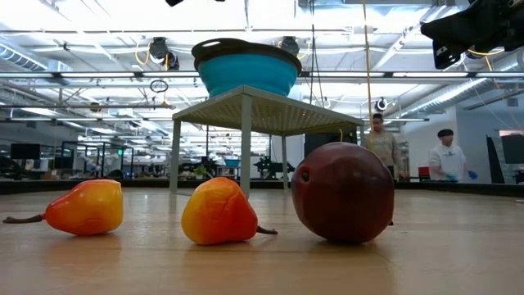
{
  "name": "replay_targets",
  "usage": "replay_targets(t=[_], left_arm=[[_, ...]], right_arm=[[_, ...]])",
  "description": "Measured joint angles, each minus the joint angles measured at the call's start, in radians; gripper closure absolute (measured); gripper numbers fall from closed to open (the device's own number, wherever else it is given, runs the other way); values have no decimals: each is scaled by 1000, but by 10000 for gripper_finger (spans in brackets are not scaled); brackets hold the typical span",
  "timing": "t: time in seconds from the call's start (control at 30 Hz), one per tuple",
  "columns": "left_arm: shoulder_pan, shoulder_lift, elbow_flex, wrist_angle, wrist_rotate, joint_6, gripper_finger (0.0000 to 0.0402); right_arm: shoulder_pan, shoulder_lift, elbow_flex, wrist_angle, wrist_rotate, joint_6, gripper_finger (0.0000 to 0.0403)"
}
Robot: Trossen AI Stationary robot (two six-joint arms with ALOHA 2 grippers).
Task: Pick & Place Fruit
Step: Put the red yellow peach into the blue strainer bowl on the shelf
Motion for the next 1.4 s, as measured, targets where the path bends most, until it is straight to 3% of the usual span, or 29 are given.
replay_targets(t=[0.23, 0.47, 0.73, 1.03, 1.4], left_arm=[[-76, -136, -196, 82, -5, -37, 398], [-171, -283, -407, 271, -41, -43, 398], [-282, -452, -626, 433, -104, -54, 398], [-397, -604, -812, 503, -193, -36, 400], [-428, -756, -965, 532, -213, -17, 396]], right_arm=[[0, 19, 0, 5, 0, 0, 403], [0, 79, -1, 11, -2, 1, 403], [0, 209, -1, 198, -10, -4, 403], [23, 377, 0, 368, -61, -12, 403], [131, 545, 0, 612, -46, -68, 403]])
